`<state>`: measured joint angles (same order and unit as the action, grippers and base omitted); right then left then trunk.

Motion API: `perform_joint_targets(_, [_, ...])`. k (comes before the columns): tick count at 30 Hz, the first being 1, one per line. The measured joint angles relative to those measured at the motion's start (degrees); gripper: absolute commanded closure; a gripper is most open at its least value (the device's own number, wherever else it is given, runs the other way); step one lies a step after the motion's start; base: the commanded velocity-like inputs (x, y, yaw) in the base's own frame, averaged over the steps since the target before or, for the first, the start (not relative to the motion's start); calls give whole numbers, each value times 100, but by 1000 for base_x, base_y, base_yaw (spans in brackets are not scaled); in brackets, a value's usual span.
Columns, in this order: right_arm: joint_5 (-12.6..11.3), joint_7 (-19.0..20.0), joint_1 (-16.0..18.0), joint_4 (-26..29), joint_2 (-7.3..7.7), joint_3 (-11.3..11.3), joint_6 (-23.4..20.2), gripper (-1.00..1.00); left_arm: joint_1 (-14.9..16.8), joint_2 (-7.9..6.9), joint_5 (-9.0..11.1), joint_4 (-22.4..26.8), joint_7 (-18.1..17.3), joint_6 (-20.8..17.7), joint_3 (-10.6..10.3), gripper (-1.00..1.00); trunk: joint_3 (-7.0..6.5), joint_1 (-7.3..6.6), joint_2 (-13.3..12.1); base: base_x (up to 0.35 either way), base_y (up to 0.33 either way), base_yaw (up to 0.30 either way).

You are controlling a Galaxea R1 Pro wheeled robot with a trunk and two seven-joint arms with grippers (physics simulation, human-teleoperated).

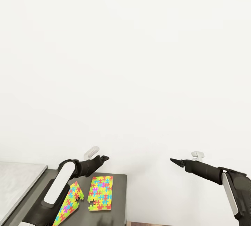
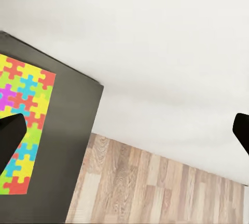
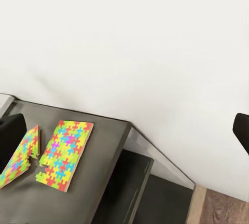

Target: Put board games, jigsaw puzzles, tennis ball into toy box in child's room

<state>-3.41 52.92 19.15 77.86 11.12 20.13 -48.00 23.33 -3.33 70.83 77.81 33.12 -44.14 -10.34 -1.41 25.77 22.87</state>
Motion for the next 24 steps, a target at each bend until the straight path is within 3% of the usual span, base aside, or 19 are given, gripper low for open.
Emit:
perform_joint_targets(10, [24,-375,222,-245,-4,-92,-196,-100,381,16,-9,-1021,27,276,-17,-100,0,0,1,0,0,0])
perform_joint_targets(19, [22,-694,343,-357,-1,-616,-517,-100,794,32,-15,-1924,13,426,-26,-100,0,0,0,0,0,0])
perform_joint_targets(24, [13,-745,361,-376,2,-751,-571,-100,1036,73,-16,-2505,7,531,-26,-100,0,0,0,0,0,0])
